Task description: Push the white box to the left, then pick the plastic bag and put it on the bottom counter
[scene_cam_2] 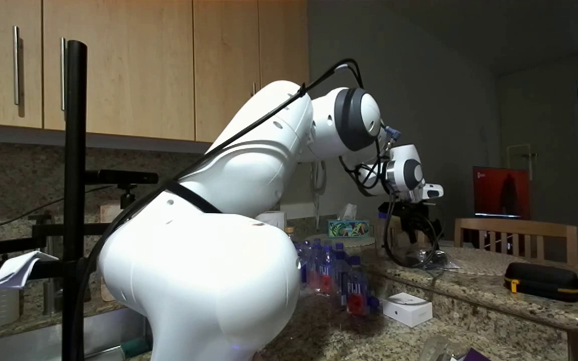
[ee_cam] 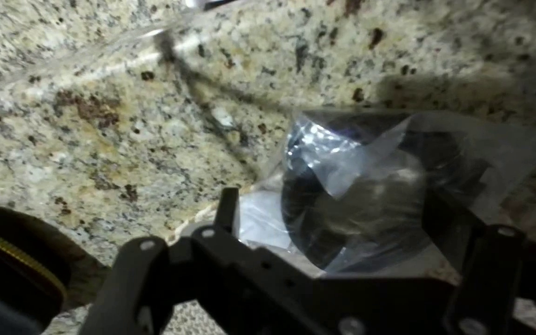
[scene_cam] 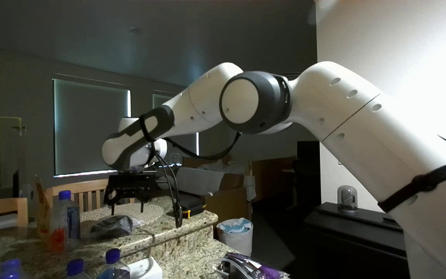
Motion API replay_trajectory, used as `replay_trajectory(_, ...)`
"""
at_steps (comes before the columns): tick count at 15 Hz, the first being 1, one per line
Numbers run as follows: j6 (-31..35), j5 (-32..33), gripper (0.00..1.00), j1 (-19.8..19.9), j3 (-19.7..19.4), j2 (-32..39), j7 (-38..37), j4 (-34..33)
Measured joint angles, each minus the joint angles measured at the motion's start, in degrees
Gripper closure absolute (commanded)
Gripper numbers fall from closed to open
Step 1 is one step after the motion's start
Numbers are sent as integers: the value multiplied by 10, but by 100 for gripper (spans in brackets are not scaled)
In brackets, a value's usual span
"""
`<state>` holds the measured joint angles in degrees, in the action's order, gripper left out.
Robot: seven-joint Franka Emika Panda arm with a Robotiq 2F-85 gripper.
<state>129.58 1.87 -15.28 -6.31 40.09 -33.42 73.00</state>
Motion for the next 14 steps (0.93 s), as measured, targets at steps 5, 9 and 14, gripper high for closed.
replay_trajectory(5, -38, 12, 0, 4, -10, 86, -20, -67)
replay_trajectory(9, -61, 13, 32, 5, -11, 113, -18, -106)
replay_trajectory(14, -121, 13, 66, 10, -10, 127, 3, -147)
